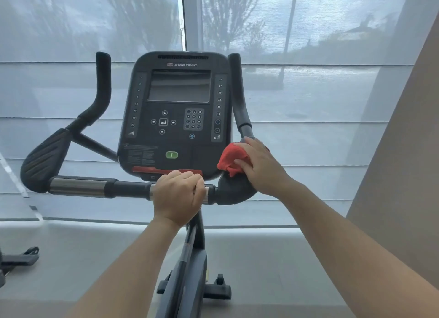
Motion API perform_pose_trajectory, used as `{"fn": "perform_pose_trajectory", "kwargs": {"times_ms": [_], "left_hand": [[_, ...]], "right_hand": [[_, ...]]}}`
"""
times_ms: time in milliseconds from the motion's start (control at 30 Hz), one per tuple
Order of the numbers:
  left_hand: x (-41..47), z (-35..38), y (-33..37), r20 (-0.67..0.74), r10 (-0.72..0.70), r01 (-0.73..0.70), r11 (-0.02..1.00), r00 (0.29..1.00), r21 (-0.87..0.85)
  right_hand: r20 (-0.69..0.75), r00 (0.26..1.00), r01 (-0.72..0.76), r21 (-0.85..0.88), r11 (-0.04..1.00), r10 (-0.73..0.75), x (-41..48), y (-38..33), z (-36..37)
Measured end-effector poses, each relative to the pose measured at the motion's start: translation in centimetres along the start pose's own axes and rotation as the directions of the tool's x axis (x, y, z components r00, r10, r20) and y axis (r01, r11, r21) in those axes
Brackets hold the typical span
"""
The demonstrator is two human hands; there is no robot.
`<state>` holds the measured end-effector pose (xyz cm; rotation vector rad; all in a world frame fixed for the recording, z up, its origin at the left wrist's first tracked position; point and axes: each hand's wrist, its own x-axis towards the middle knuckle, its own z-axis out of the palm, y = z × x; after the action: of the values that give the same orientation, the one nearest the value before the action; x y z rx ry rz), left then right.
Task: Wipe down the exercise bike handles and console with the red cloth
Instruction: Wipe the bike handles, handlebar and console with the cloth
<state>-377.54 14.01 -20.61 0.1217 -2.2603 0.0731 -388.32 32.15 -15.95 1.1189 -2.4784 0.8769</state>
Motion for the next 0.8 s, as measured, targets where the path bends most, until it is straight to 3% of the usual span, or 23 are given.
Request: {"fn": "perform_pose_trajectory", "kwargs": {"times_ms": [267, 367, 467, 700, 800], "left_hand": [[0.2, -0.3, -0.2, 0.083, -0.003, 0.004, 1.0, 0.997, -0.011], [0.2, -0.3, -0.2, 0.119, -0.024, 0.025, 1.0, 0.993, -0.012], [0.2, -0.3, -0.1, 0.135, -0.037, 0.039, 0.999, 0.99, -0.006], [0.1, -0.6, 0.2, 0.179, -0.076, 0.079, 0.997, 0.981, -0.008], [0.1, -0.7, 0.4, 0.208, -0.081, 0.083, 0.997, 0.975, -0.003]], "right_hand": [[-0.018, 1.0, 0.023, 0.032, 0.999, -0.022, -0.2, -0.1, -0.1], [-0.089, 0.99, 0.115, 0.068, 0.991, -0.109, -2.0, -0.4, -0.4], [-0.066, 0.983, 0.175, 0.058, 0.983, -0.171, -3.2, 0.1, -0.8], [-0.022, 0.998, 0.068, 0.03, 0.997, -0.067, 1.8, 0.3, -1.1], [-0.061, 0.987, 0.149, -0.018, 0.989, -0.15, 1.2, 0.4, -0.2]]}}
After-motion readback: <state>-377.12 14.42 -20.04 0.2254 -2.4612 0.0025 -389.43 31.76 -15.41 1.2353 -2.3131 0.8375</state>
